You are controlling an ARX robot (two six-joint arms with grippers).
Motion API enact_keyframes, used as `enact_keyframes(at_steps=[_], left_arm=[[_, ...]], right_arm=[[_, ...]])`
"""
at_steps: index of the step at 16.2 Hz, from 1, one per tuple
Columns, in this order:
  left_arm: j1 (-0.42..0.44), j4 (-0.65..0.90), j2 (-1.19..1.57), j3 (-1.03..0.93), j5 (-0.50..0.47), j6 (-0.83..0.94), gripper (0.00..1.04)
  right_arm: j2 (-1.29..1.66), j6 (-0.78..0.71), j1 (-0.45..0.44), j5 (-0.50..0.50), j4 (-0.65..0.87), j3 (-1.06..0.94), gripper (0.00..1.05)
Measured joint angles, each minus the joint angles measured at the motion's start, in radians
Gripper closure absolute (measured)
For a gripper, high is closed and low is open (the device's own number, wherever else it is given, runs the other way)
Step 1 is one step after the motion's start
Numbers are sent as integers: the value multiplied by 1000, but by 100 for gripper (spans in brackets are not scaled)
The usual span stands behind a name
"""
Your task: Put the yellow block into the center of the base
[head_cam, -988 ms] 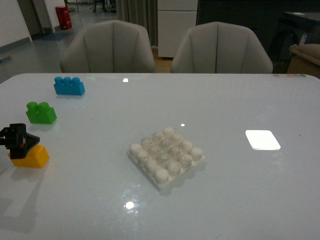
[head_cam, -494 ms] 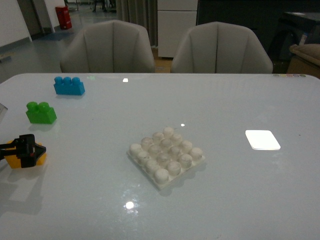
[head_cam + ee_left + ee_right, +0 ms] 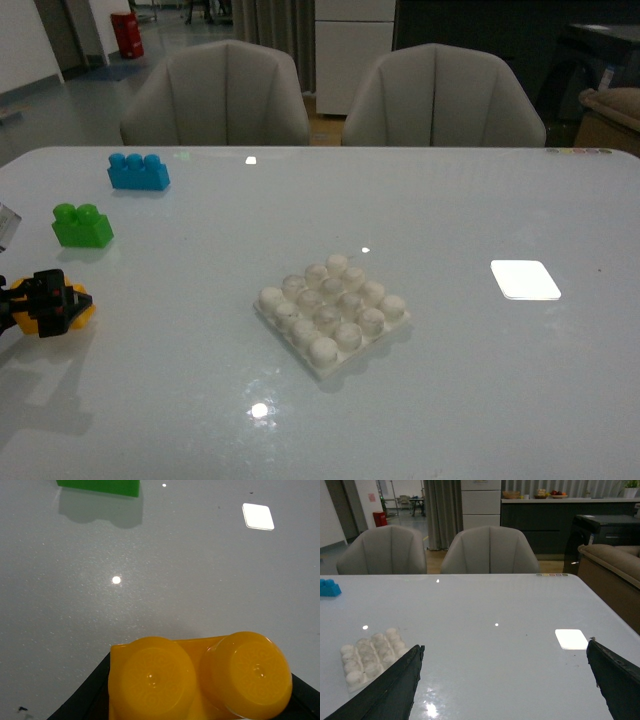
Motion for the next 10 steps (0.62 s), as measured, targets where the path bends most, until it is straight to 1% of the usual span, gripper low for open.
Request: enact_keyframes(at_steps=[1, 3, 4, 5, 6, 7, 9, 10], left_arm=[[-14, 1, -24, -18, 9, 0, 38], [-71, -3, -121, -53, 50, 9, 38], [-126, -8, -189, -55, 87, 29, 38], [-223, -42, -252, -27, 128, 60, 38], [-288, -70, -260, 10, 148, 87, 38], [-367, -135, -260, 53, 159, 137, 38], [-459, -246, -248, 110, 191, 235, 38], [-486, -296, -233, 140, 200, 277, 39]], right_arm=[[0, 0, 0, 0, 0, 0, 6], [0, 0, 0, 0, 0, 0, 6], [0, 0, 0, 0, 0, 0, 6], [0, 0, 0, 0, 0, 0, 6], [0, 0, 0, 0, 0, 0, 6], [0, 0, 0, 0, 0, 0, 6], [0, 0, 0, 0, 0, 0, 6], [0, 0, 0, 0, 0, 0, 6]])
